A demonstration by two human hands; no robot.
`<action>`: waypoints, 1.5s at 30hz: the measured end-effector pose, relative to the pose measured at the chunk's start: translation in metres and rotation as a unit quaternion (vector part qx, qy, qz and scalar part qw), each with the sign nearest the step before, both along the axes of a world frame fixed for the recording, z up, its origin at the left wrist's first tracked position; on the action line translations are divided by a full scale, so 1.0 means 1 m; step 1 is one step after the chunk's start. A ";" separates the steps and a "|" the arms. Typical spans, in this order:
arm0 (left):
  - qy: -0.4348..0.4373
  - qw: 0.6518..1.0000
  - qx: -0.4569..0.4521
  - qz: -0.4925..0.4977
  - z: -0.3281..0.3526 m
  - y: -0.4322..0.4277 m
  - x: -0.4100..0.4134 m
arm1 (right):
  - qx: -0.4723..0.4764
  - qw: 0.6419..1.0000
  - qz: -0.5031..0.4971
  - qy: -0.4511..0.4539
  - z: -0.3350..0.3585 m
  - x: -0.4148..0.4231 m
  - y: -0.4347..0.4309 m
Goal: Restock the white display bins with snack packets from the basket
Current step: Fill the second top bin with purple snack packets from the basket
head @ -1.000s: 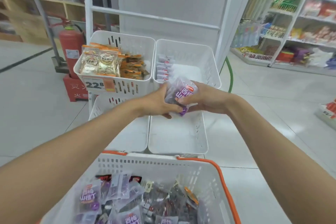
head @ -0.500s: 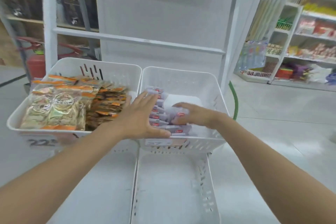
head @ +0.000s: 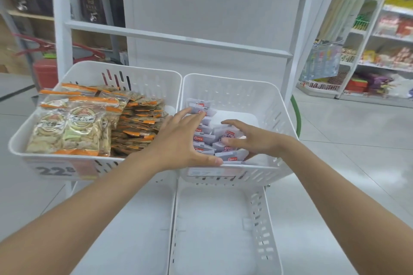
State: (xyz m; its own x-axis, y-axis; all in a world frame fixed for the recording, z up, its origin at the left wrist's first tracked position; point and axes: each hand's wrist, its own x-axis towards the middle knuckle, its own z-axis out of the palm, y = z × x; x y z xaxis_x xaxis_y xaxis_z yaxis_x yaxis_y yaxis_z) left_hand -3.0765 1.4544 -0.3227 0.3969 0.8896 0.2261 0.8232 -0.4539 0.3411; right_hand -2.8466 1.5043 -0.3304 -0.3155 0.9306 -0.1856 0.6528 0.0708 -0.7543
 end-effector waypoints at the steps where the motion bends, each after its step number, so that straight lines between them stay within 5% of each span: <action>1: -0.004 1.000 -0.004 0.000 0.001 -0.001 0.000 | 0.039 0.999 -0.011 -0.011 -0.002 -0.002 0.000; 4: -0.016 1.000 -0.013 -0.001 0.002 -0.003 -0.001 | 0.123 0.991 -0.051 -0.020 -0.009 -0.009 0.003; 13: -0.006 1.000 -0.001 0.006 0.000 -0.002 0.000 | 0.072 0.997 -0.032 -0.026 -0.010 -0.013 -0.007; 17: 0.020 1.000 0.011 0.018 -0.004 0.000 -0.002 | 0.215 0.968 -0.096 -0.087 -0.013 -0.014 -0.025; 23: -0.072 0.992 0.097 0.037 -0.020 -0.074 -0.003 | 0.385 0.902 -0.192 0.038 -0.020 -0.057 -0.129; 26: -0.116 0.992 -0.015 0.036 -0.052 -0.135 -0.017 | 0.322 0.931 -0.171 0.037 -0.052 -0.078 -0.189; 32: -0.158 0.963 -0.196 0.101 -0.151 -0.233 -0.076 | 0.011 0.998 -0.033 -0.059 -0.157 -0.084 -0.290; 38: -0.176 0.931 -0.274 0.166 -0.203 -0.289 -0.130 | -0.172 0.957 0.133 -0.189 -0.197 -0.087 -0.349; 45: -0.178 0.933 -0.286 0.128 -0.208 -0.302 -0.129 | -0.248 0.929 0.090 -0.261 -0.231 -0.081 -0.372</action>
